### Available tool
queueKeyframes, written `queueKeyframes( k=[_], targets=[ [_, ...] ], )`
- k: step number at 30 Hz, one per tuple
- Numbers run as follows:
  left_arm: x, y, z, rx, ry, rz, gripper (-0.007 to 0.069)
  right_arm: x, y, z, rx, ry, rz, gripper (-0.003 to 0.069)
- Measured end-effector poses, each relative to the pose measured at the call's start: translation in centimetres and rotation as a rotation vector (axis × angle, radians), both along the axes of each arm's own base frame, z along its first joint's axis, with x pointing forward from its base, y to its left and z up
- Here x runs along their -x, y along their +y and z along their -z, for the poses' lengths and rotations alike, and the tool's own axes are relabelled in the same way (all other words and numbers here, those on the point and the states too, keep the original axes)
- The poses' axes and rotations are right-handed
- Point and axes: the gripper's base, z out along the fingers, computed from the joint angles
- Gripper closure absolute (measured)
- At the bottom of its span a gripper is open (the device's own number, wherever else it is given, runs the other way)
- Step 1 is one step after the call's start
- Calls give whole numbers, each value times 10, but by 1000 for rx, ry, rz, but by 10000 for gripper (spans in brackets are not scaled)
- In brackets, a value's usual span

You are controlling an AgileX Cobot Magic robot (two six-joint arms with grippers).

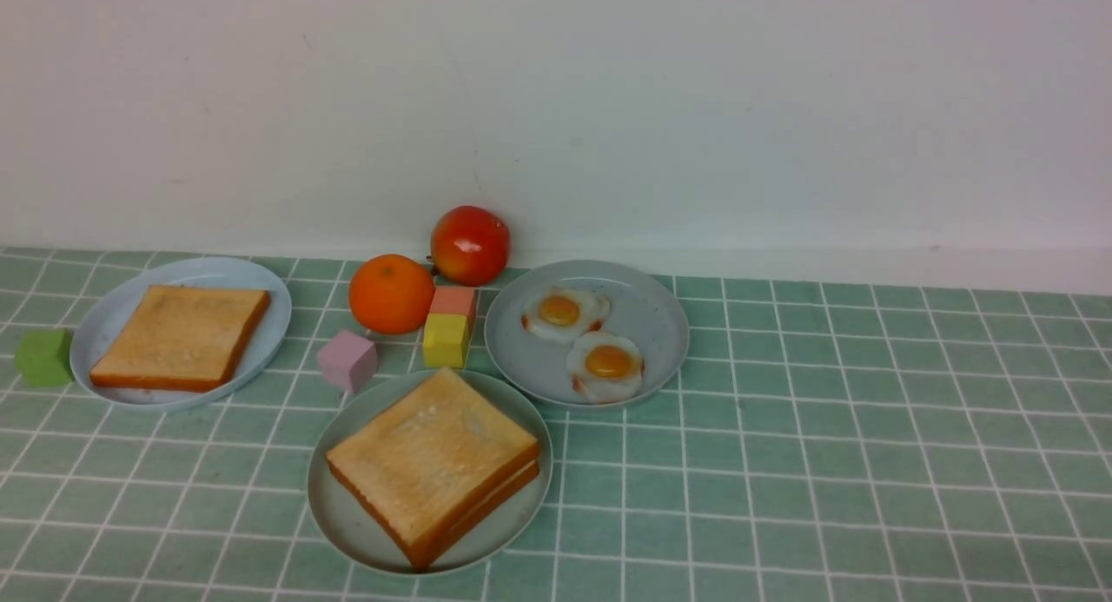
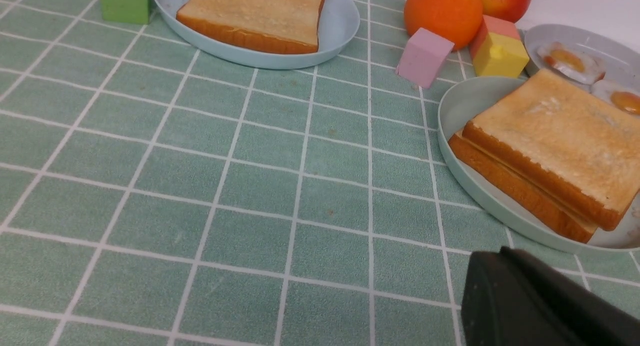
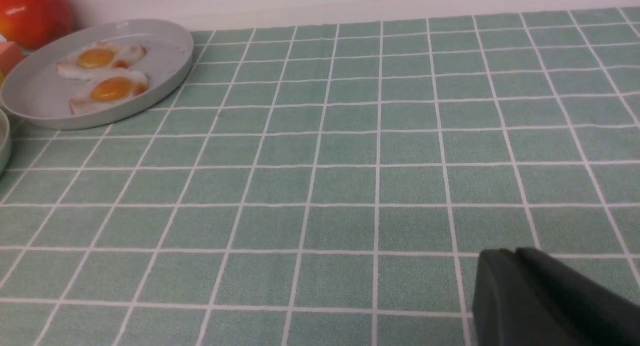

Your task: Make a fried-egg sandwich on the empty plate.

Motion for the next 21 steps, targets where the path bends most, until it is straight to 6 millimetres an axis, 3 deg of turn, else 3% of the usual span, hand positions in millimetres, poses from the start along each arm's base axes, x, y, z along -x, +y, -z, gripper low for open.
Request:
queueKeyframes(
  k=[21],
  targets=[
    [0, 0, 0, -1, 0, 0, 627, 0, 0, 0, 0, 0, 0, 595]
  ],
)
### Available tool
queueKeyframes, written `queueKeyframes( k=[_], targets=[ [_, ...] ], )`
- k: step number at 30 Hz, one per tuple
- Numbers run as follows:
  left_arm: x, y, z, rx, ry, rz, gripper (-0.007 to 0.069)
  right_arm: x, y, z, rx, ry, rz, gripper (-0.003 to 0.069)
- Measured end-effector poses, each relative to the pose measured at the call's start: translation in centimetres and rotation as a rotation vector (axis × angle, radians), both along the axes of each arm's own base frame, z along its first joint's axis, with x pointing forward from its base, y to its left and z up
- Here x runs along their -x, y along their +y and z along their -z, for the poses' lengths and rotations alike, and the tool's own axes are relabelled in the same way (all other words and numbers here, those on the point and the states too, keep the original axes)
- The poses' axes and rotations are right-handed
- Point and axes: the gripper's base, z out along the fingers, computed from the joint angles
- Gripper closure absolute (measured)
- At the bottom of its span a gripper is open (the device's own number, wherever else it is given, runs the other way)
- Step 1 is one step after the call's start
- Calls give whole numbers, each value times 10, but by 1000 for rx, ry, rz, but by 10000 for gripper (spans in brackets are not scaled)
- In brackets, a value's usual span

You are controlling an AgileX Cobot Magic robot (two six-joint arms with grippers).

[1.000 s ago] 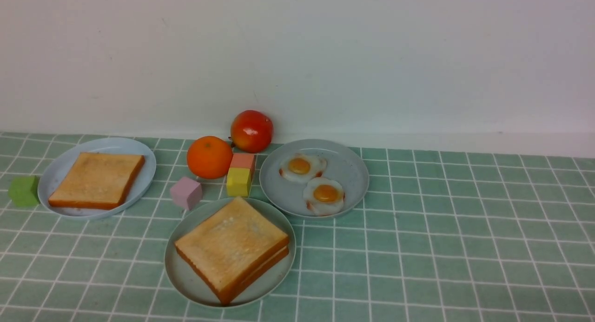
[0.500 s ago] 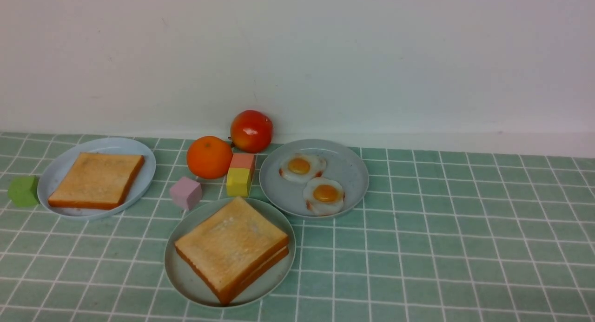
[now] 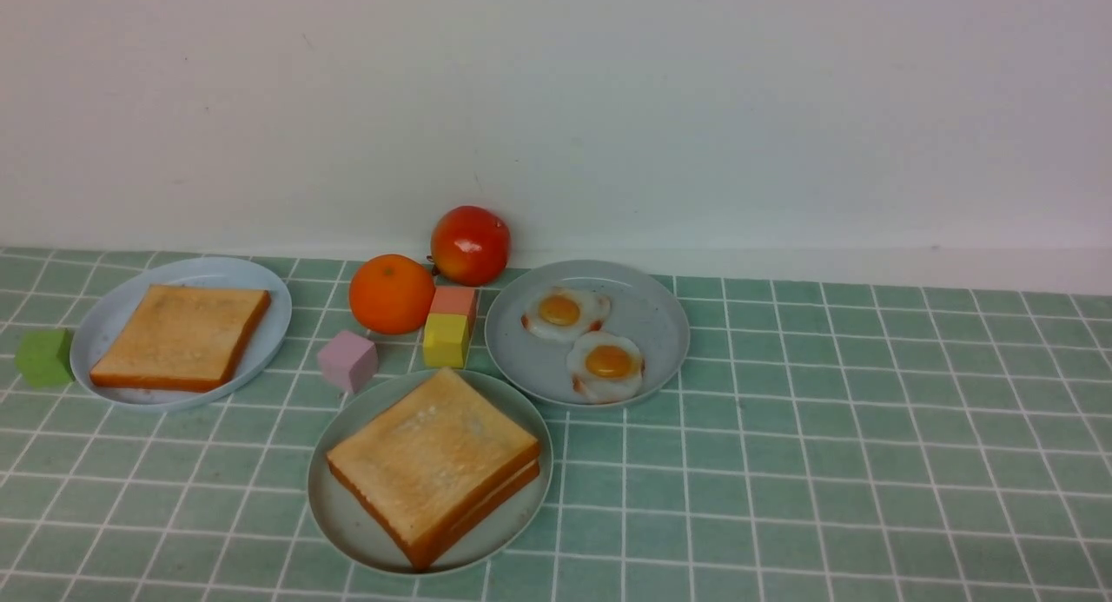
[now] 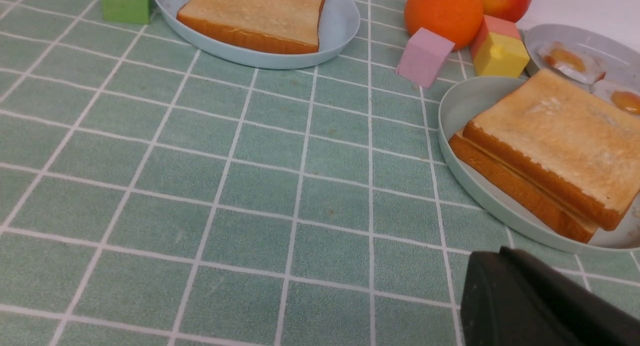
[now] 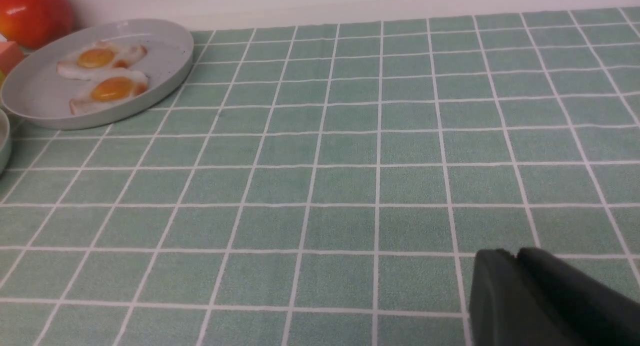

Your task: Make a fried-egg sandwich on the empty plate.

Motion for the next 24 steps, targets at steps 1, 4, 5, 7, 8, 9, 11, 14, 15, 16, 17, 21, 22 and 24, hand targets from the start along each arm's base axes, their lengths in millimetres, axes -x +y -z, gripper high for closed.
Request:
queueKeyframes(
  k=[1, 4, 5, 7, 8, 9, 11, 14, 15, 16, 17, 21, 22, 24],
  targets=[
    [0, 0, 0, 0, 0, 0, 627, 0, 0, 0, 0, 0, 0, 595],
    [0, 0, 0, 0, 0, 0, 624, 0, 0, 0, 0, 0, 0, 592],
    [0, 0, 0, 0, 0, 0, 624, 0, 0, 0, 0, 0, 0, 592],
    [0, 0, 0, 0, 0, 0, 622, 0, 0, 0, 0, 0, 0, 587],
    [0, 0, 0, 0, 0, 0, 620, 0, 0, 0, 0, 0, 0, 587],
    [0, 0, 0, 0, 0, 0, 620, 0, 0, 0, 0, 0, 0, 585],
    [0, 0, 0, 0, 0, 0, 620, 0, 0, 0, 0, 0, 0, 583],
    [0, 0, 0, -1, 0, 0, 615, 0, 0, 0, 0, 0, 0, 578],
    [0, 0, 0, -1, 0, 0, 614, 0, 0, 0, 0, 0, 0, 576],
    [0, 0, 0, -1, 0, 0, 613, 0, 0, 0, 0, 0, 0, 575],
    [0, 0, 0, -1, 0, 0, 613, 0, 0, 0, 0, 0, 0, 573],
    [0, 0, 0, -2, 0, 0, 610, 0, 0, 0, 0, 0, 0, 569],
    [0, 0, 0, -2, 0, 0, 610, 0, 0, 0, 0, 0, 0, 568],
    [0, 0, 0, -2, 0, 0, 610, 0, 0, 0, 0, 0, 0, 565]
  ],
)
